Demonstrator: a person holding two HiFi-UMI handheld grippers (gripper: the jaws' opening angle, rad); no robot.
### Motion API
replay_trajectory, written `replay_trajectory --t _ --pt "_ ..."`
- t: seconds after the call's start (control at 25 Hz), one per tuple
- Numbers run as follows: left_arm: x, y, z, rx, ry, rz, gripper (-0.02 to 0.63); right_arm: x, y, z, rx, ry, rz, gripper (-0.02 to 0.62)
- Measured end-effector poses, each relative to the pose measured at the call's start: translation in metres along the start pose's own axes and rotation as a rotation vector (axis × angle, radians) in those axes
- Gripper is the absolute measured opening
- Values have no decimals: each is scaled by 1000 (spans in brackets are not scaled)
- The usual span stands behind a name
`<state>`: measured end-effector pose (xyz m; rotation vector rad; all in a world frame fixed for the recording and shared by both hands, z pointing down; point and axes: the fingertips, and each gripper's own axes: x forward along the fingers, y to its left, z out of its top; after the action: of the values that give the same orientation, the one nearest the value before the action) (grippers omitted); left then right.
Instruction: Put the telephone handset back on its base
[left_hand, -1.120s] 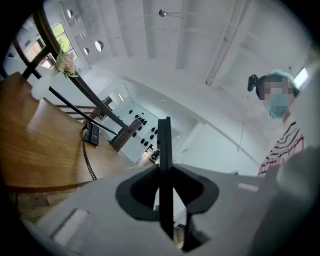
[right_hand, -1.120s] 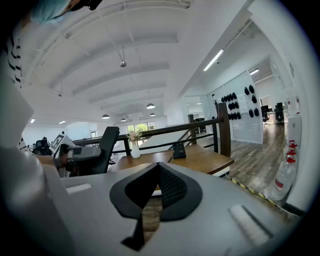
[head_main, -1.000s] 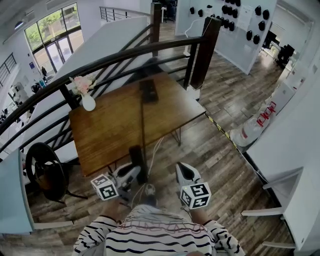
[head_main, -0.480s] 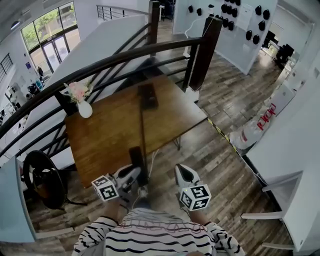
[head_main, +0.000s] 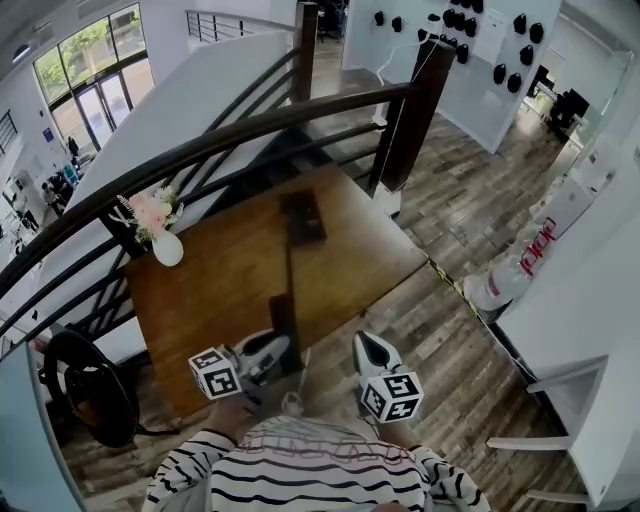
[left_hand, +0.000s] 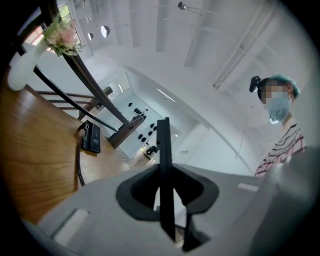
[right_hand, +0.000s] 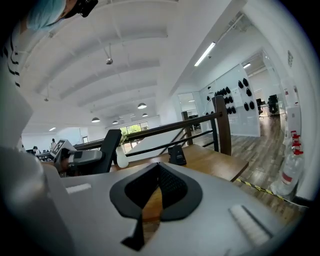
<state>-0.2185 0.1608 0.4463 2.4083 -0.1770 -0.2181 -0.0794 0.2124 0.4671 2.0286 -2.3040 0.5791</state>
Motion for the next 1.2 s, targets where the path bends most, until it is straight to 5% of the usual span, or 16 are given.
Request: replay_trajectory --t 0.64,1.2 --pt "58 73 52 -55 21 -31 72 88 -50 30 20 12 -28 0" --pt "183 92 63 -31 -113 120 72 129 -175 75 -48 62 189 0"
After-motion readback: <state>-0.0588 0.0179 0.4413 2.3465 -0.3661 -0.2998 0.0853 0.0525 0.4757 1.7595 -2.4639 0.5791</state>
